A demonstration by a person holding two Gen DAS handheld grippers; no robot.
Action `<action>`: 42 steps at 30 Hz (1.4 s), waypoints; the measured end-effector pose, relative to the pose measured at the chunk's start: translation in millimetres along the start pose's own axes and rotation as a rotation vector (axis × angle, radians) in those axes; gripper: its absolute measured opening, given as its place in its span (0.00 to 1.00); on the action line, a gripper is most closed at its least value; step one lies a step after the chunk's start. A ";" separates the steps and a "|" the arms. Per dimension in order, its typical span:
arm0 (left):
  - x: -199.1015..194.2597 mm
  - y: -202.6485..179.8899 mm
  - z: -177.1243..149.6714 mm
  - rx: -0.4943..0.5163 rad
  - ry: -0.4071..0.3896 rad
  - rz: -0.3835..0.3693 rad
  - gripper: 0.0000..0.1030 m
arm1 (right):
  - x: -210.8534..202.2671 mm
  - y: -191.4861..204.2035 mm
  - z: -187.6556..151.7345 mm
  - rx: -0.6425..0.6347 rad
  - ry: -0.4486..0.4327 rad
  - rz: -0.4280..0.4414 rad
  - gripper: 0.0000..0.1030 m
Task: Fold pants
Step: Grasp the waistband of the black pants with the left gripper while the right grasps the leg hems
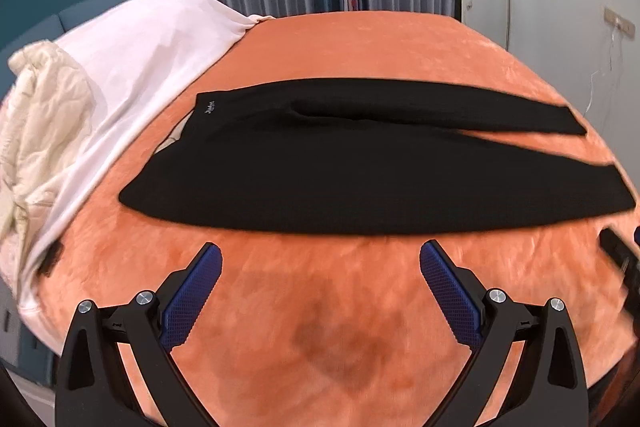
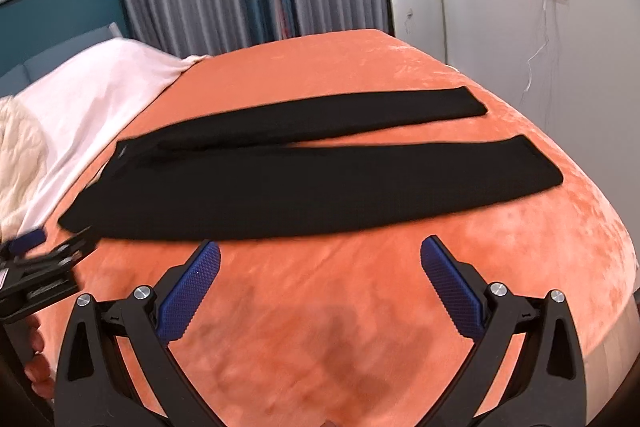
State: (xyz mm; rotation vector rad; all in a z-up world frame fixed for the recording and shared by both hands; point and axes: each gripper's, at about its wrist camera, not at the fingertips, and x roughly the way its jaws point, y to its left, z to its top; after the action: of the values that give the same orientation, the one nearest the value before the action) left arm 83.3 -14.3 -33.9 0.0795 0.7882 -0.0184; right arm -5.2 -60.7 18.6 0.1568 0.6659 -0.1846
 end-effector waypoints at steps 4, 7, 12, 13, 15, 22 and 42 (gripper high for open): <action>42.2 30.5 41.3 -0.116 0.018 -0.085 0.95 | 61.4 -89.8 74.2 0.118 -0.029 0.005 0.95; 84.3 61.5 76.6 -0.208 0.022 -0.076 0.95 | 120.5 -165.8 136.1 0.218 -0.023 -0.057 0.95; 168.7 139.0 138.4 -0.356 0.043 -0.056 0.95 | 226.9 -238.5 211.4 0.235 0.113 -0.125 0.95; 183.2 154.6 146.8 -0.360 0.056 -0.038 0.95 | 247.3 -245.1 223.9 0.196 0.113 -0.142 0.95; 216.9 187.7 166.5 -0.352 0.091 0.022 0.95 | 277.7 -250.7 235.3 0.152 0.148 -0.160 0.95; 321.3 272.1 214.8 -0.203 0.256 0.173 0.95 | 368.9 -264.5 235.5 0.117 0.308 -0.158 0.66; 308.9 330.5 223.0 -0.271 0.176 -0.015 0.15 | 334.2 -233.5 240.7 0.110 0.198 -0.108 0.13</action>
State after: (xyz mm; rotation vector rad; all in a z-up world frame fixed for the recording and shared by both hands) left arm 474.2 301.8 -75.0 -0.1840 0.9600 0.0826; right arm 345.1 -376.4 -23.6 0.2471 0.8631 -0.3120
